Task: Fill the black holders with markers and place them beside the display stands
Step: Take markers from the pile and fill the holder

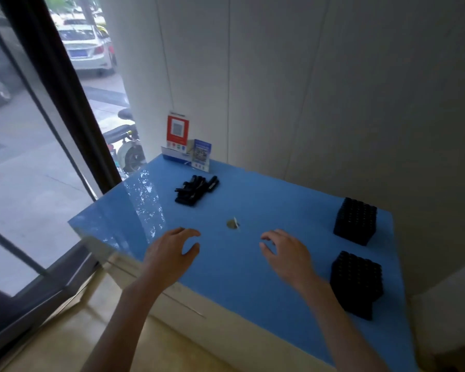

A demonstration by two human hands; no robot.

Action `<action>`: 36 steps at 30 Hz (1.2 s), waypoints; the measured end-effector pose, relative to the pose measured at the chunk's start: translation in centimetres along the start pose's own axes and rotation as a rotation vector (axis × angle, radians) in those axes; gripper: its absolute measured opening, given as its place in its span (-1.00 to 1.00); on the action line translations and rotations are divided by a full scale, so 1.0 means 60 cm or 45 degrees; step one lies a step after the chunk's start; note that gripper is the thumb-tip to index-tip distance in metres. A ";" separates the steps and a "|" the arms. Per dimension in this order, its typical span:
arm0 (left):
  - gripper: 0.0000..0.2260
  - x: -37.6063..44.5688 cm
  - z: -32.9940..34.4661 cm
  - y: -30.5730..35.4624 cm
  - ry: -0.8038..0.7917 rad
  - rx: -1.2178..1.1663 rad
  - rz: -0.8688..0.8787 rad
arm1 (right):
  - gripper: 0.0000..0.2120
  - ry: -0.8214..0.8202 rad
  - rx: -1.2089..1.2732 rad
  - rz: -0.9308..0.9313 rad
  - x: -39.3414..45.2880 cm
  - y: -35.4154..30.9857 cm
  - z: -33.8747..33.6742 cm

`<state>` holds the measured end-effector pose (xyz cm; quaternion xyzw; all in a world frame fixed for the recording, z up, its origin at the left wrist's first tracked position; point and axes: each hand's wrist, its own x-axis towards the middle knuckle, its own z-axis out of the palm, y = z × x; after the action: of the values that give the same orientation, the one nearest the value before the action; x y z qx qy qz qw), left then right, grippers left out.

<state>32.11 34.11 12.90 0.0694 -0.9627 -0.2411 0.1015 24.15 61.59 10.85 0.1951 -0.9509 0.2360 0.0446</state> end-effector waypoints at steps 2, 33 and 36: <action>-0.76 0.002 -0.027 -0.055 -0.019 -0.012 -0.017 | -0.80 -0.002 -0.015 0.021 0.013 -0.044 0.026; -0.76 0.385 -0.038 -0.454 -0.328 0.049 -0.038 | -0.80 -0.108 0.023 0.279 0.383 -0.186 0.264; -0.80 0.432 -0.011 -0.457 -0.385 -0.043 -0.099 | -0.81 -0.115 0.035 0.321 0.406 -0.176 0.275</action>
<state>9.42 5.11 4.58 0.0679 -0.9593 -0.2688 -0.0528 6.02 36.79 5.15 0.0850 -0.9656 0.2439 -0.0310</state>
